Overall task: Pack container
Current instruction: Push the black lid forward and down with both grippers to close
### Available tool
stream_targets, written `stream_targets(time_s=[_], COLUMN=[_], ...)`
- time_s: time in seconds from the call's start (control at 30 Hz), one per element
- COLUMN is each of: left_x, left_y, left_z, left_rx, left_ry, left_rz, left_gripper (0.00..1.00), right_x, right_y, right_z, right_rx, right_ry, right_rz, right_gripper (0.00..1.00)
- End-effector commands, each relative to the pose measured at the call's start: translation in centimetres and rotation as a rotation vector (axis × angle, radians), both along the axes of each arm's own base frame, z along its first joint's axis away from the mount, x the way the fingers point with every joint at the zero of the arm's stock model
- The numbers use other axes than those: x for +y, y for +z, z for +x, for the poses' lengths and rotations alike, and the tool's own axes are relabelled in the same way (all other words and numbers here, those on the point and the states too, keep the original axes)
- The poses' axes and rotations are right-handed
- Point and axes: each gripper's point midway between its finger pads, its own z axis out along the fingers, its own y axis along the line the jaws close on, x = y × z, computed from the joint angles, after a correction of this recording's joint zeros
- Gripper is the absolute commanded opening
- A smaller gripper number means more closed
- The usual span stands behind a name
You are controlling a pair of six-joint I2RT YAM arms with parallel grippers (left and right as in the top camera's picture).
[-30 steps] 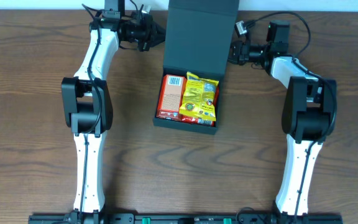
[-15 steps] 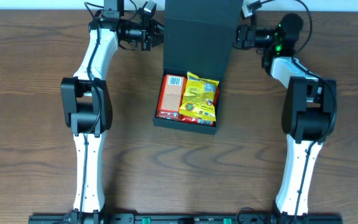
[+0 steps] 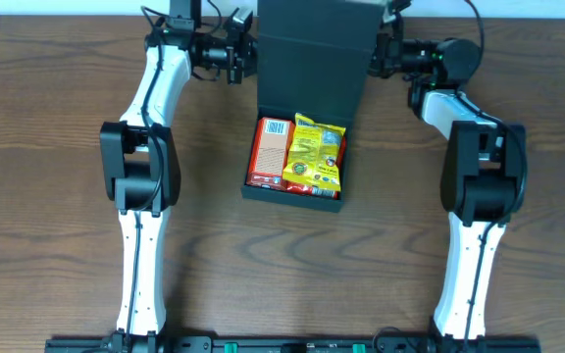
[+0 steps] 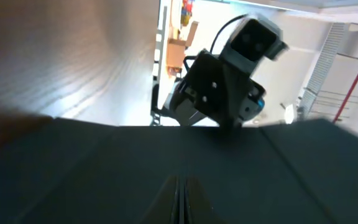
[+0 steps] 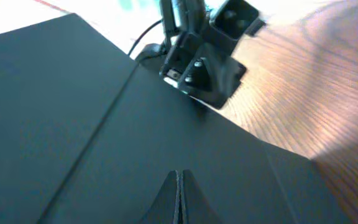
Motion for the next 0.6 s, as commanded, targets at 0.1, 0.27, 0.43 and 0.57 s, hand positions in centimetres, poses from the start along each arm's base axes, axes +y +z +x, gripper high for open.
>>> stream_targets(time_s=[0.1,0.27,0.43,0.57], left_x=[-2.0,-2.1,-1.9,-1.9], left_y=[3.9,7.7,10.3,10.7], left_z=[-1.6,-2.6,-3.1,-3.3], left_rx=[-0.079,-0.213,-0.306,-0.309], left_ry=[-0.054,-0.063,-0.052,-0.052], left_rz=[-0.029,-0.045,-0.04,-0.041], left_gripper=[0.06,0.06,0.06,0.06], right_x=[3.3,3.4,2.9,2.0], right_y=[0.5,0.5,0.5,0.5], right_z=[-2.1,-2.2,-2.0,-1.6], right_rx=[0.006,0.016,0.018,0.024], right_ry=[0.078,0.081,0.07,0.053], right_rz=[-0.006,-0.006,-0.007,-0.007], right_gripper=[0.02,0.02,0.02,0.02])
